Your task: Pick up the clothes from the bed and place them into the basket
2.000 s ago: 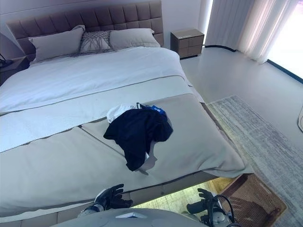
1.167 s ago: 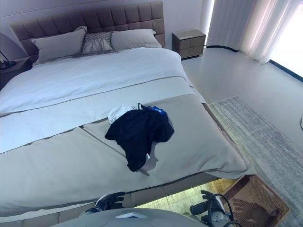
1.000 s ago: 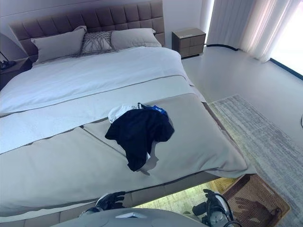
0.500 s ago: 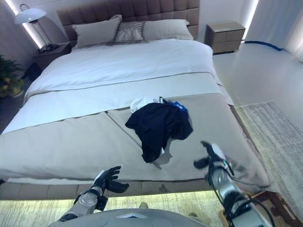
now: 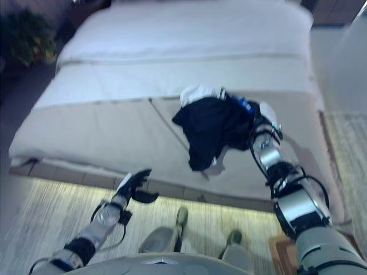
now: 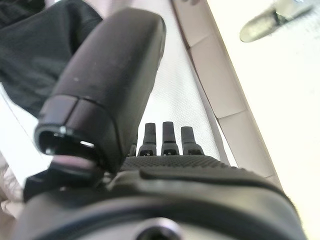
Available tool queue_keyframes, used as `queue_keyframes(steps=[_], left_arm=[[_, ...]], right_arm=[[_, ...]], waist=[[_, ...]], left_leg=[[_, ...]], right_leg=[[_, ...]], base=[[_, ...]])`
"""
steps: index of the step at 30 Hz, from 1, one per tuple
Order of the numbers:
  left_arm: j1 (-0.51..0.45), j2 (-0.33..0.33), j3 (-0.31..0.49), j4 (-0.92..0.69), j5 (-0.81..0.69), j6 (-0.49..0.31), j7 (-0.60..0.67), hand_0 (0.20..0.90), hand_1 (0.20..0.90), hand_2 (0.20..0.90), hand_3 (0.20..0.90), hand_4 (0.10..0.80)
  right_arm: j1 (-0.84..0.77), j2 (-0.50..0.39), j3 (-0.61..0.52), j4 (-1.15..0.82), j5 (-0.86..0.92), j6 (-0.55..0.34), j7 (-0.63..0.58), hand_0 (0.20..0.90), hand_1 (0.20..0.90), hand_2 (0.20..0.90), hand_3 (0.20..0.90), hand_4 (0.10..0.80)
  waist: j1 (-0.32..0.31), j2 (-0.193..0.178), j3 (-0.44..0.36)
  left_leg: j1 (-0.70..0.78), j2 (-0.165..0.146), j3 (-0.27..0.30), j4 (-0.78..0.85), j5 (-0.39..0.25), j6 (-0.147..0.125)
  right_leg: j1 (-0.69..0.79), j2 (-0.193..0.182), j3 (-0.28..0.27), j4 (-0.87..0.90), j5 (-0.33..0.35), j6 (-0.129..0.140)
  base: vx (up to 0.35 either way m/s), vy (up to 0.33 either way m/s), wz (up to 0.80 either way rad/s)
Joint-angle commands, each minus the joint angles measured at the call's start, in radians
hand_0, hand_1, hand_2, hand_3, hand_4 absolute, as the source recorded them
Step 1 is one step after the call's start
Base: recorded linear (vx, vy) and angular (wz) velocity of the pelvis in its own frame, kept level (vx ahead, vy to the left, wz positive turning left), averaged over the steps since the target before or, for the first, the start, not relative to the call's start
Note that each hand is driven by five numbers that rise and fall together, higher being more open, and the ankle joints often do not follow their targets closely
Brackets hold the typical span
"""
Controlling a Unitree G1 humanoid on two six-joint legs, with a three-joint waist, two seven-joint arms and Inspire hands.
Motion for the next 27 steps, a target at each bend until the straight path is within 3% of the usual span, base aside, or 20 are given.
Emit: queue_keyframes(steps=[1,2,4,6,11,18,24,25,26,27], left_arm=[[-0.063,0.066,0.010,-0.164,-0.048,-0.068,0.088,0.900,0.900,0.900,0.900,0.800],[-0.064,0.067,0.010,-0.168,-0.048,-0.068,0.091,0.900,0.900,0.900,0.900,0.800],[-0.068,0.082,0.009,-0.218,-0.070,-0.077,0.119,0.900,0.900,0.900,0.900,0.800],[-0.071,0.091,0.020,-0.273,-0.099,-0.081,0.131,0.900,0.900,0.900,0.900,0.800],[-0.051,0.117,0.051,-0.375,-0.123,-0.101,0.138,0.900,0.900,0.900,0.900,0.800],[-0.023,0.143,0.067,-0.440,-0.149,-0.110,0.135,0.900,0.900,0.900,0.900,0.800],[0.014,0.146,0.071,-0.446,-0.163,-0.126,0.124,0.900,0.900,0.900,0.900,0.800],[0.021,0.147,0.074,-0.447,-0.162,-0.126,0.119,0.900,0.900,0.900,0.900,0.800],[0.030,0.147,0.077,-0.449,-0.160,-0.127,0.116,0.900,0.900,0.900,0.900,0.800],[0.033,0.148,0.078,-0.450,-0.160,-0.128,0.114,0.900,0.900,0.900,0.900,0.800]], right_arm=[[-0.079,-0.055,0.051,-0.077,-0.009,-0.045,-0.054,0.900,0.900,0.900,0.900,0.800],[-0.080,-0.056,0.052,-0.075,-0.006,-0.045,-0.055,0.900,0.900,0.900,0.900,0.800],[-0.116,-0.063,0.045,-0.052,0.002,-0.038,-0.055,0.900,0.900,0.900,0.900,0.800],[-0.159,-0.067,0.042,-0.024,0.017,-0.032,-0.048,0.900,0.900,0.900,0.900,0.800],[-0.223,-0.081,0.043,0.007,0.035,-0.031,-0.040,0.900,0.900,0.900,0.900,0.800],[-0.342,-0.089,0.064,0.035,0.100,-0.021,-0.006,0.900,0.900,0.900,0.900,0.800],[-0.377,-0.073,0.062,0.045,0.223,-0.084,0.012,0.900,0.900,0.900,0.900,0.800],[-0.375,-0.072,0.056,0.039,0.255,-0.100,0.014,0.860,0.860,0.860,0.853,0.753],[-0.370,-0.069,0.043,0.028,0.301,-0.113,0.024,0.738,0.738,0.738,0.711,0.611],[-0.368,-0.067,0.038,0.024,0.328,-0.126,0.020,0.573,0.573,0.573,0.518,0.418]], waist=[[0.026,-0.048,0.075],[0.027,-0.049,0.077],[0.042,-0.047,0.117],[0.054,-0.037,0.150],[0.068,-0.015,0.184],[0.091,0.014,0.220],[0.102,0.028,0.229],[0.104,0.029,0.229],[0.105,0.029,0.229],[0.105,0.029,0.228]], left_leg=[[-0.085,-0.077,0.086,0.290,-0.256,0.049],[-0.094,-0.078,0.088,0.301,-0.263,0.049],[-0.190,-0.091,0.101,0.483,-0.362,0.064],[-0.280,-0.100,0.106,0.639,-0.421,0.076],[-0.398,-0.109,0.102,0.827,-0.488,0.103],[-0.532,-0.133,0.095,1.003,-0.533,0.126],[-0.575,-0.134,0.093,1.056,-0.543,0.137],[-0.573,-0.134,0.093,1.057,-0.544,0.137],[-0.569,-0.134,0.092,1.056,-0.544,0.136],[-0.567,-0.134,0.092,1.055,-0.544,0.136]], right_leg=[[-0.092,-0.037,0.057,0.249,-0.116,-0.068],[-0.100,-0.040,0.056,0.261,-0.121,-0.070],[-0.192,-0.083,0.061,0.450,-0.198,-0.074],[-0.275,-0.110,0.073,0.590,-0.247,-0.087],[-0.403,-0.129,0.104,0.755,-0.306,-0.104],[-0.539,-0.123,0.128,0.897,-0.348,-0.115],[-0.585,-0.125,0.126,0.948,-0.361,-0.117],[-0.583,-0.126,0.124,0.948,-0.362,-0.117],[-0.577,-0.127,0.121,0.945,-0.361,-0.116],[-0.574,-0.127,0.120,0.943,-0.361,-0.116]], base=[[-0.085,0.060,0.26],[-0.078,0.076,0.35],[-0.004,0.073,0.25],[-0.028,0.086,0.04],[-0.037,0.055,0.03],[-0.050,0.018,0.04],[-0.031,-0.013,0.05],[-0.001,-0.026,0.05],[0.000,0.000,0.00],[0.000,0.000,0.00]])
